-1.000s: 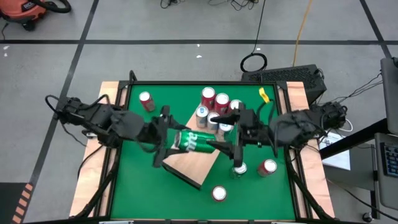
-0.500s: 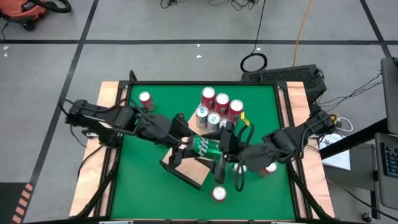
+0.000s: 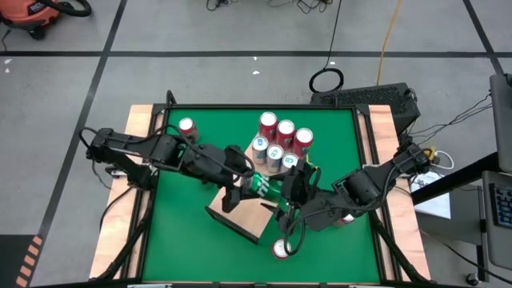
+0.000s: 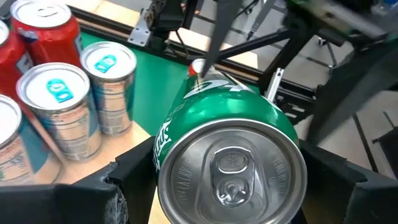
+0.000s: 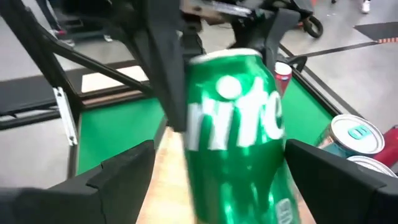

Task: Sort soda cans
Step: Put the green soda can on the shelf

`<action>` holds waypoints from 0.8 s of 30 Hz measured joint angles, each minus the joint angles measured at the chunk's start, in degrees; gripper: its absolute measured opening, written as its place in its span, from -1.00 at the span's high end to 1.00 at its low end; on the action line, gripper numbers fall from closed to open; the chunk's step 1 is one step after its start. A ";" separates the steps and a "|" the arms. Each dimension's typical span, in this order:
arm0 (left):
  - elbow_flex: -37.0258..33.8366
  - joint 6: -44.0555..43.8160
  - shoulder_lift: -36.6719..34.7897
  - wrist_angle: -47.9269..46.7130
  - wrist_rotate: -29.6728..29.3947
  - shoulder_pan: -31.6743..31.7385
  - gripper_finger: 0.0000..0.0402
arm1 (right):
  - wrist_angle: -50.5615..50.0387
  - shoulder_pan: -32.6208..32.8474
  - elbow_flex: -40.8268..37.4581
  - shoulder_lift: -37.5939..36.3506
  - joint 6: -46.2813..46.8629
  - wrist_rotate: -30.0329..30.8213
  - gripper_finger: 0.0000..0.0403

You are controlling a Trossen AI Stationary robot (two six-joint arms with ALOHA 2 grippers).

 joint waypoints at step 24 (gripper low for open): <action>0.02 -17.29 2.45 -1.43 1.68 2.08 -0.46 | -4.33 -3.73 -0.11 3.91 -2.32 -4.25 -0.47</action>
